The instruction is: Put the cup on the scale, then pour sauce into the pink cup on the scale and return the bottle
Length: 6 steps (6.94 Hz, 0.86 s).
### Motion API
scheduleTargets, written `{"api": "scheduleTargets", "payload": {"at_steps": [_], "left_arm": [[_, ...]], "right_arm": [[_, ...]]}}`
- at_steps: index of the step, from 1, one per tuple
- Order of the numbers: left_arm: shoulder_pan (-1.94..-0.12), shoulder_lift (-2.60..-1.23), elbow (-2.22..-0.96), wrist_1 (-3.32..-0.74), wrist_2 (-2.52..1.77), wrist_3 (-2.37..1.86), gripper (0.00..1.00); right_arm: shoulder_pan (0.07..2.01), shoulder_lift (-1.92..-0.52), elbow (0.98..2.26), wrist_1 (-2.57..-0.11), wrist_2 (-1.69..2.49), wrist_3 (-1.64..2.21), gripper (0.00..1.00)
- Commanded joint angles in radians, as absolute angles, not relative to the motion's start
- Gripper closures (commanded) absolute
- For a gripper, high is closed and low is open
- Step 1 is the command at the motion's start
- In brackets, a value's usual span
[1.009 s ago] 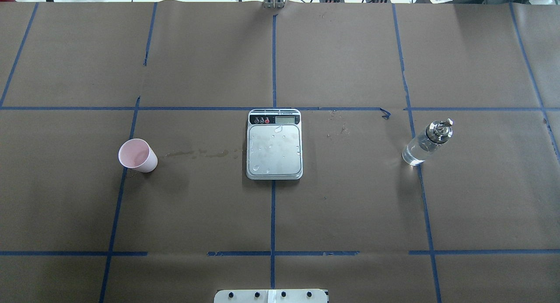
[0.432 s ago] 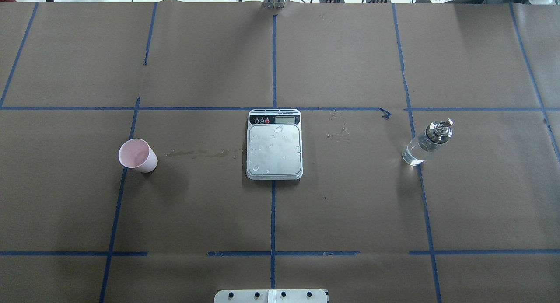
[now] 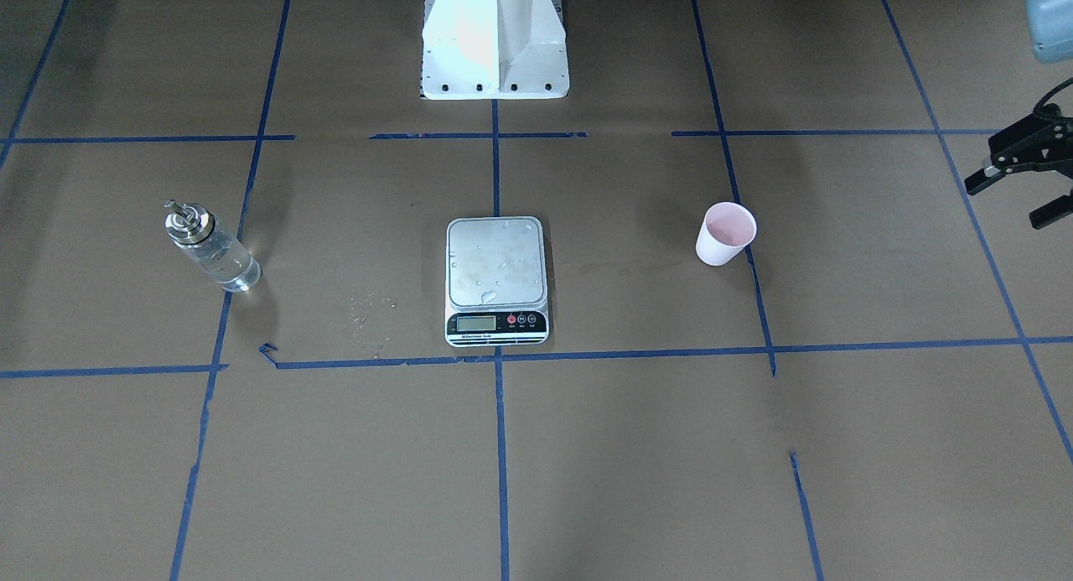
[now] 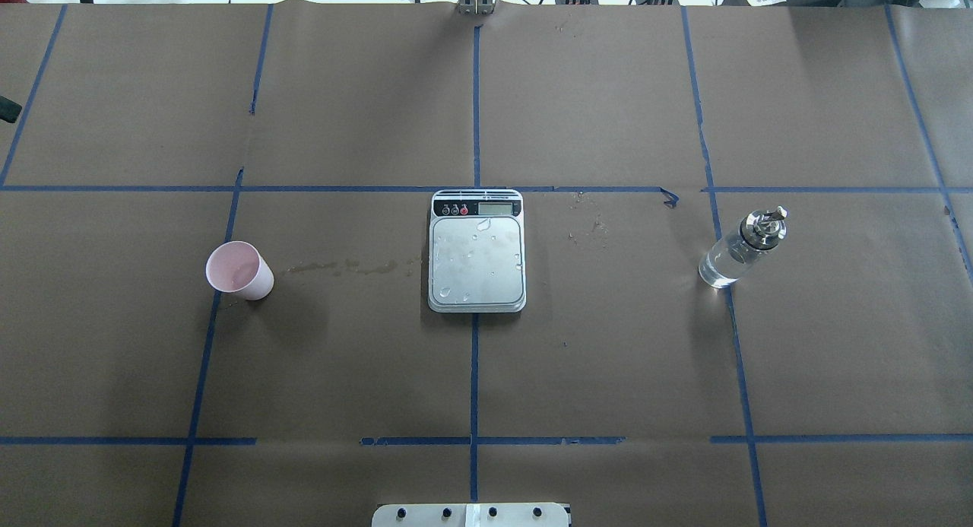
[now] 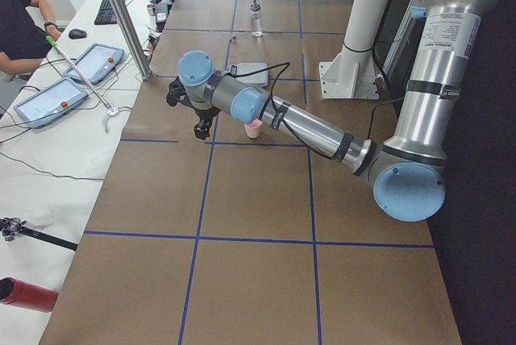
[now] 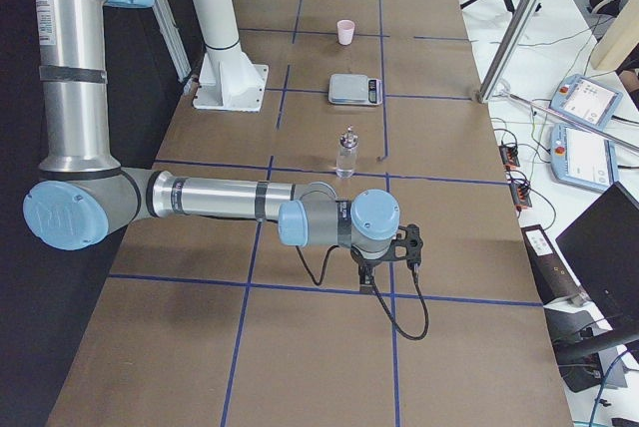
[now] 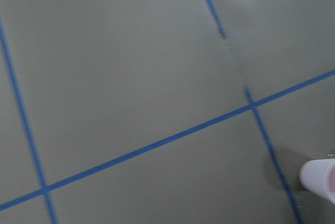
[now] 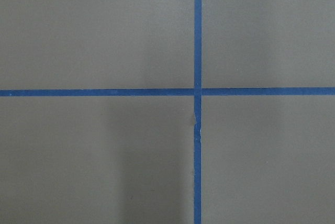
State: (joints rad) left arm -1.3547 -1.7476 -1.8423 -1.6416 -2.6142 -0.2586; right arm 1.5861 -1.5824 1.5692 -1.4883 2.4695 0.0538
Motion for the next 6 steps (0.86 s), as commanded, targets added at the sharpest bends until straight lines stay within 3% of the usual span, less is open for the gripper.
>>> {"api": "scheduleTargets", "payload": {"at_steps": [1, 6], "left_arm": [[-1.217, -1.737, -1.896, -1.702, -2.48, -0.545, 0.0], [-0.841, -1.609, -1.91, -2.063, -2.163, -1.119, 0.0]], "right_arm": [[1.586, -1.585, 1.574, -1.493, 2.468, 0.055, 0.0], [1.586, -1.583, 1.569, -1.489, 2.467, 0.054, 0.0]]}}
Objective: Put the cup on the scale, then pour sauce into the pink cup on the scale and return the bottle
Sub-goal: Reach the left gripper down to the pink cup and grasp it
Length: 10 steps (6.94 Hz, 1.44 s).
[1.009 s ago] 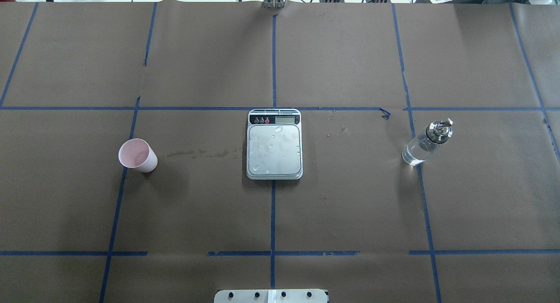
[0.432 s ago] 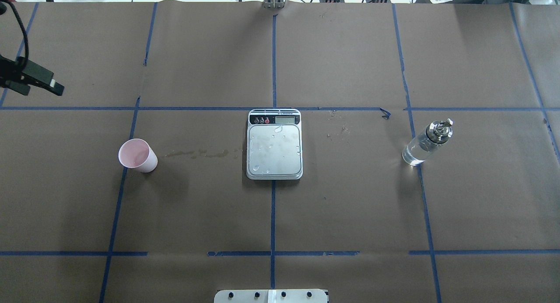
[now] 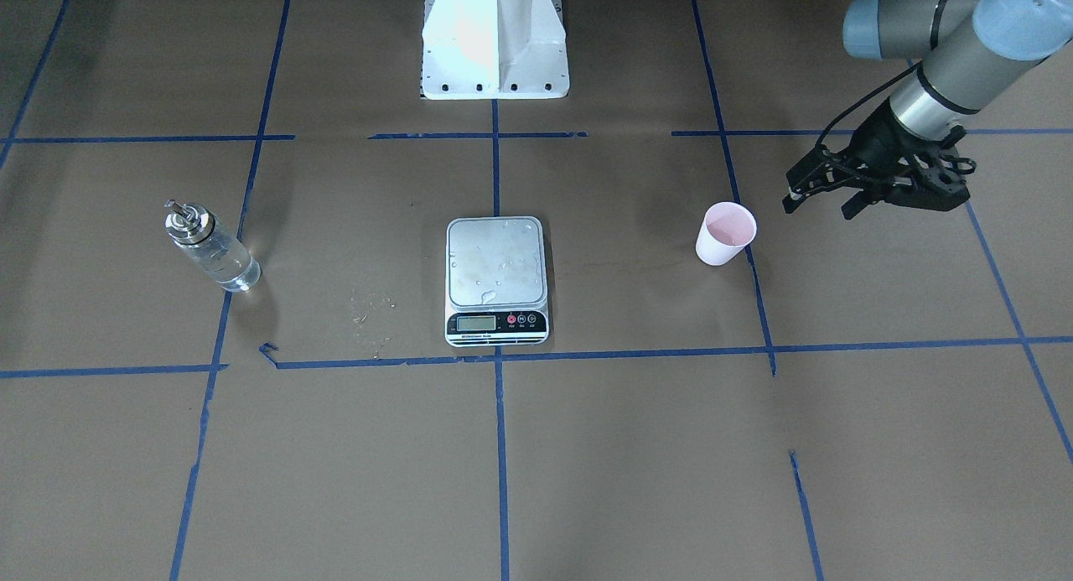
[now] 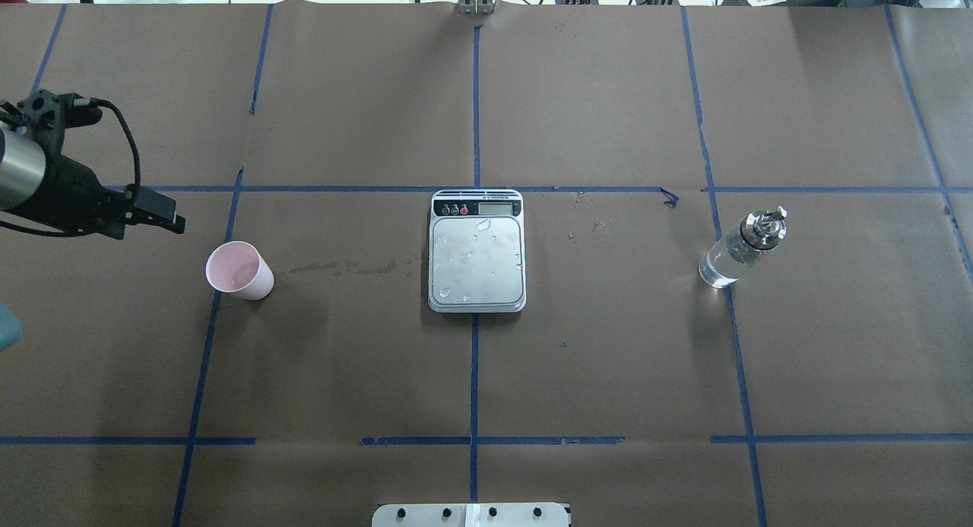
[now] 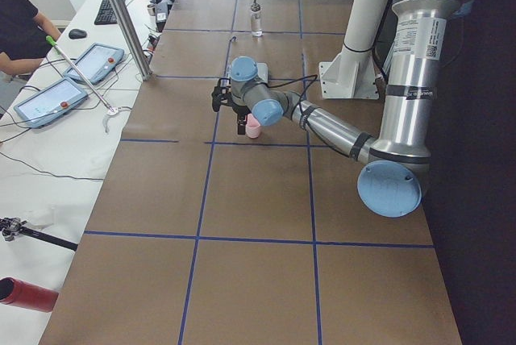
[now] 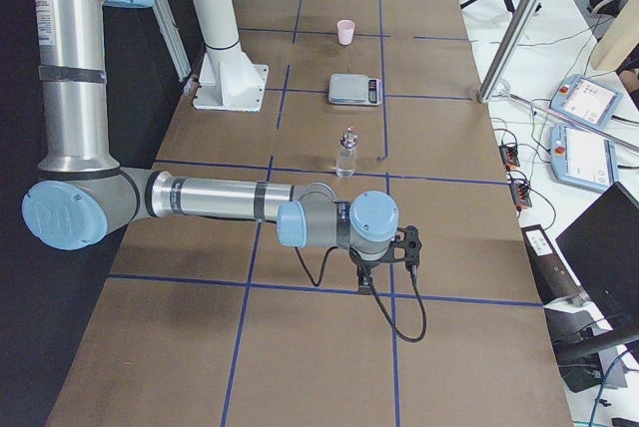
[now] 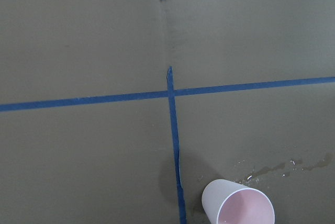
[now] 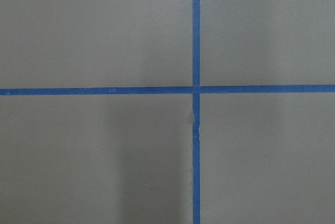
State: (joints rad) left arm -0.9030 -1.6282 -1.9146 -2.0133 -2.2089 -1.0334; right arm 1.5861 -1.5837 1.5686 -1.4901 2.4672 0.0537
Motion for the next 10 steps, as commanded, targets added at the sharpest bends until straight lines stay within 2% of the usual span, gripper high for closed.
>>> {"api": "scheduleTargets", "payload": {"at_steps": [1, 2, 9, 10], "left_arm": [[-0.791, -1.611, -1.907, -2.063, -2.105, -1.167, 0.0], [-0.772, -1.623, -1.884, -2.066, -2.094, -1.193, 0.03], [-0.758, -1.69, -1.813, -2.074, -2.082, -1.197, 0.03], [-0.756, -1.692, -1.81, -2.074, -2.077, -1.195, 0.07]], "right_arm": [[1.586, -1.583, 1.571, -1.489, 2.467, 0.054, 0.0], [1.586, -1.583, 1.569, -1.489, 2.464, 0.054, 0.0], [1.586, -1.577, 1.571, -1.491, 2.461, 0.054, 0.0], [1.586, -1.577, 1.571, -1.491, 2.461, 0.054, 0.0]]}}
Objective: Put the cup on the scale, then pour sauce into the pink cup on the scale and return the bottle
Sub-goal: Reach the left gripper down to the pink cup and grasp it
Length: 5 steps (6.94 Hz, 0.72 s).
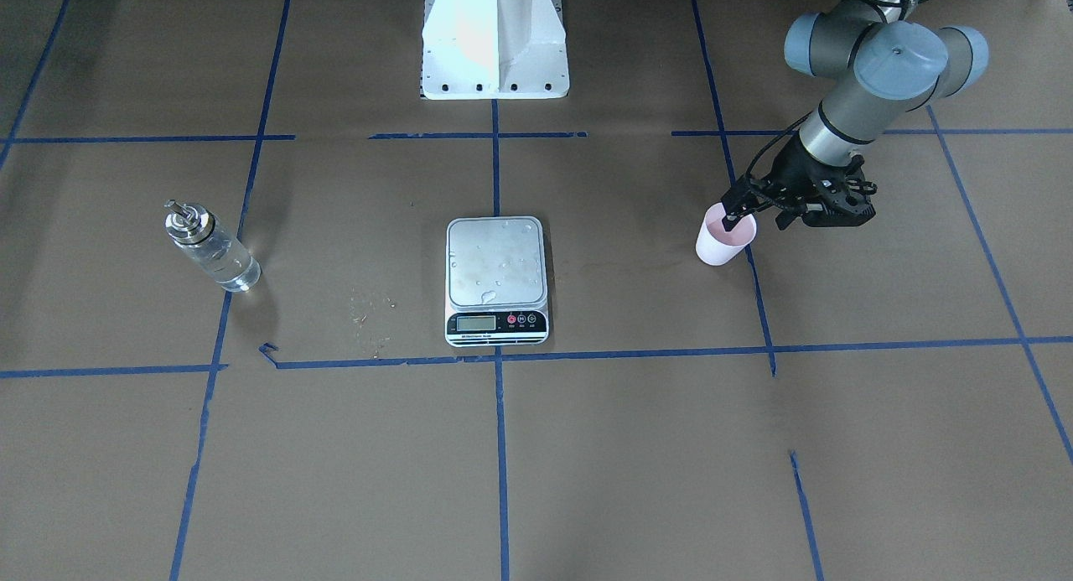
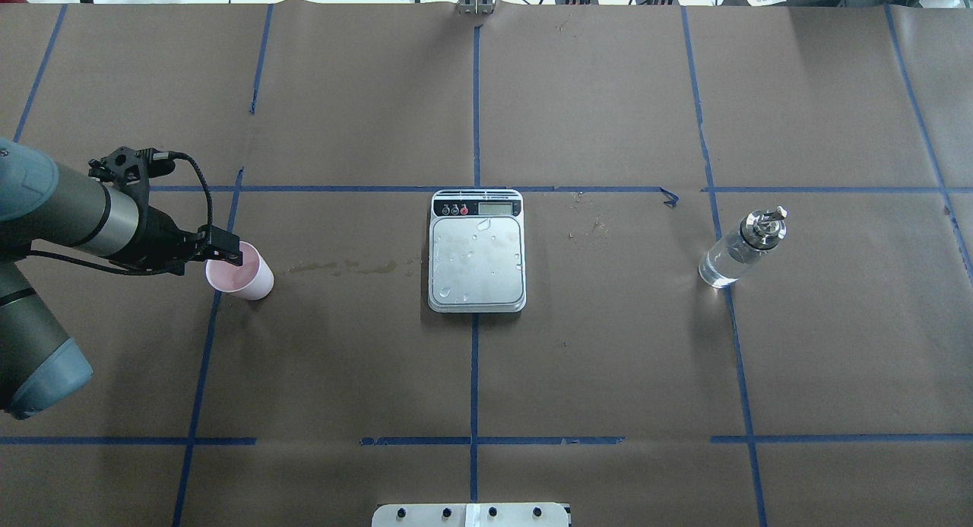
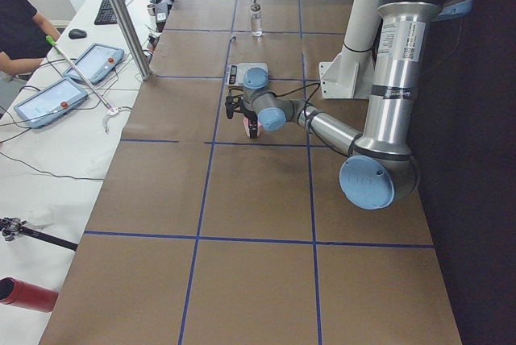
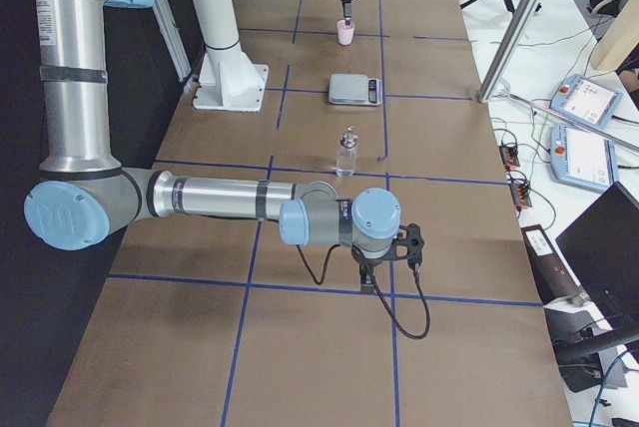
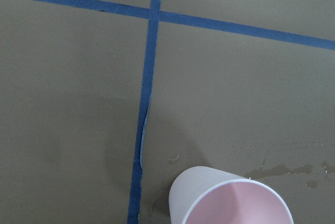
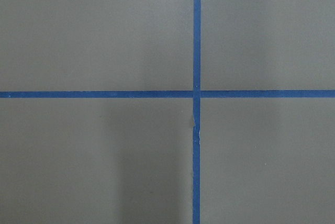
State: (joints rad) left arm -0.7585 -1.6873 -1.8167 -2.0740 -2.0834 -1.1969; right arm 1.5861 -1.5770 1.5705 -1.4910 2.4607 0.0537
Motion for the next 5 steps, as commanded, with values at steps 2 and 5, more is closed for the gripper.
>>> {"api": "scheduleTargets", "payload": {"at_steps": [2, 5], "left_arm": [[-0.75, -1.695, -1.805, -2.074, -2.077, -1.193, 0.46], [-0.723, -1.697, -1.799, -2.074, -2.075, -1.193, 0.7]], "right_arm": [[1.586, -1.572, 1.571, -1.491, 2.461, 0.054, 0.0], [1.586, -1.569, 1.572, -1.493, 2.459, 0.054, 0.0]]}}
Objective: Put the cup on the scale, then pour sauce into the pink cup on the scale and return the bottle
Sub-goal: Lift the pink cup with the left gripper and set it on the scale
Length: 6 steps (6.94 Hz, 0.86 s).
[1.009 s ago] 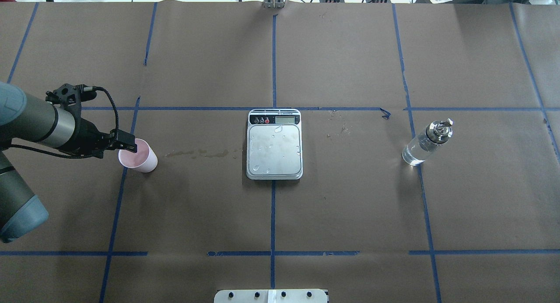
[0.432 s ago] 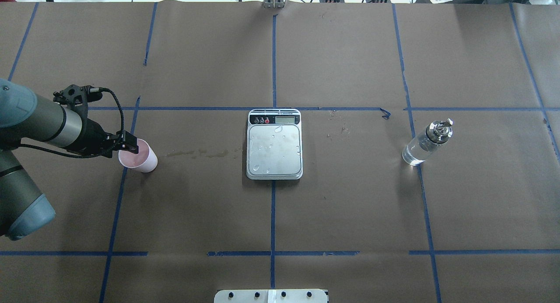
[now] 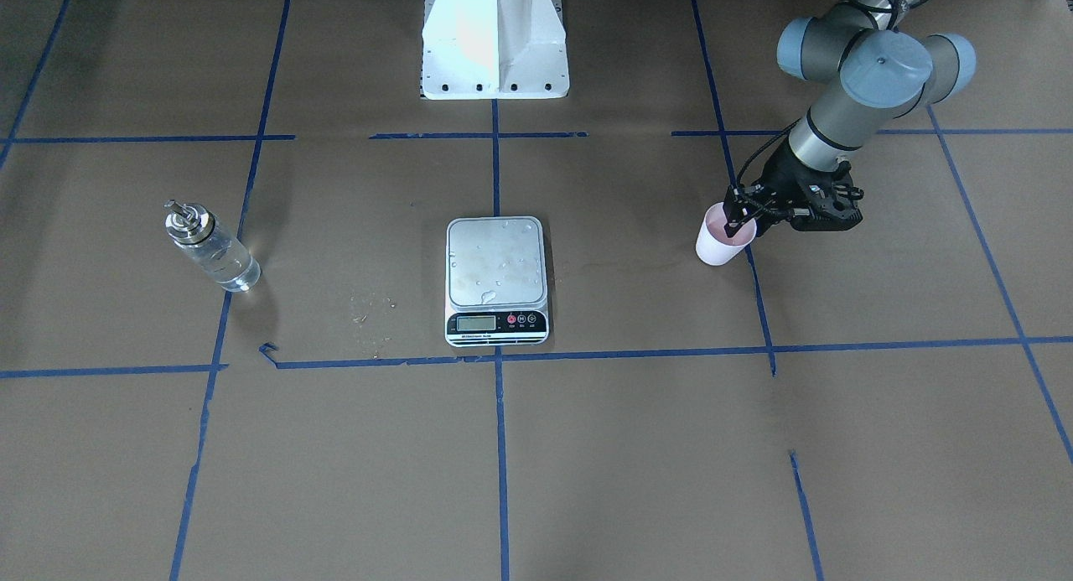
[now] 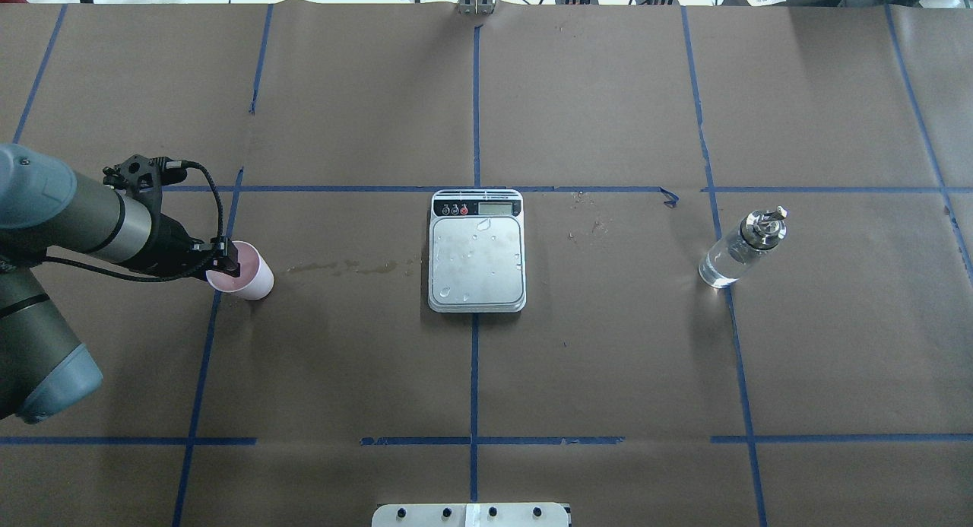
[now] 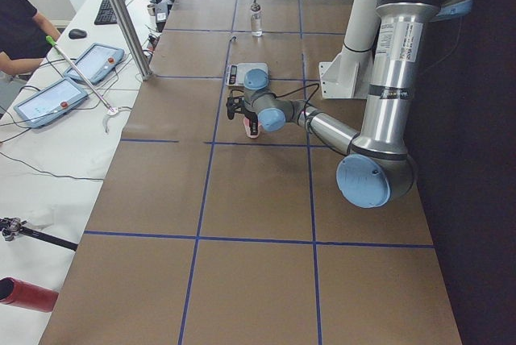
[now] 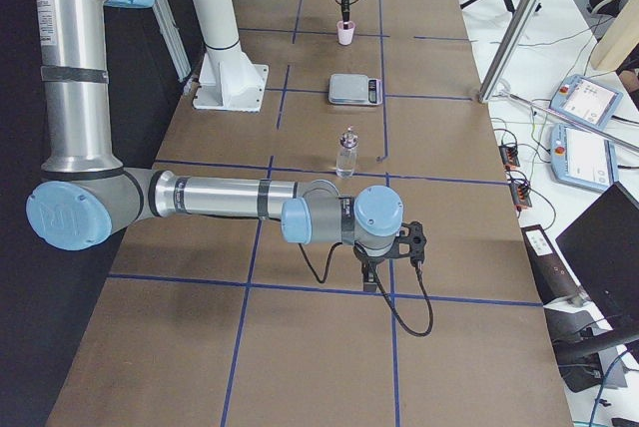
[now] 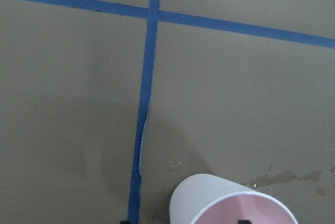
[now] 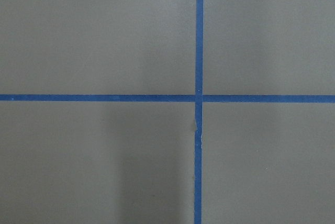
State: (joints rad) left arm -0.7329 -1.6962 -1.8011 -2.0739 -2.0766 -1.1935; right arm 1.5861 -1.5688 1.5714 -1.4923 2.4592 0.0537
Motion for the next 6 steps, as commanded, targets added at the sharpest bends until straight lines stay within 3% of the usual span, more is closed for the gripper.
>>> {"api": "scheduleTargets", "payload": {"at_steps": [1, 4, 6], "left_arm": [[-0.724, -1.695, -1.815, -2.072, -2.057, -1.201, 1.0], [-0.774, -1.699, -1.929, -1.971, -2.062, -1.207, 1.0], [-0.805, -1.867, -1.991, -1.745, -2.056, -1.314, 1.0]], "right_arm": [[1.586, -1.569, 1.568, -1.493, 2.459, 0.054, 0.0], [1.586, -1.569, 1.575, -1.493, 2.461, 0.054, 0.0], [1.586, -1.568, 1.592, -1.488, 2.464, 0.055, 0.0]]}}
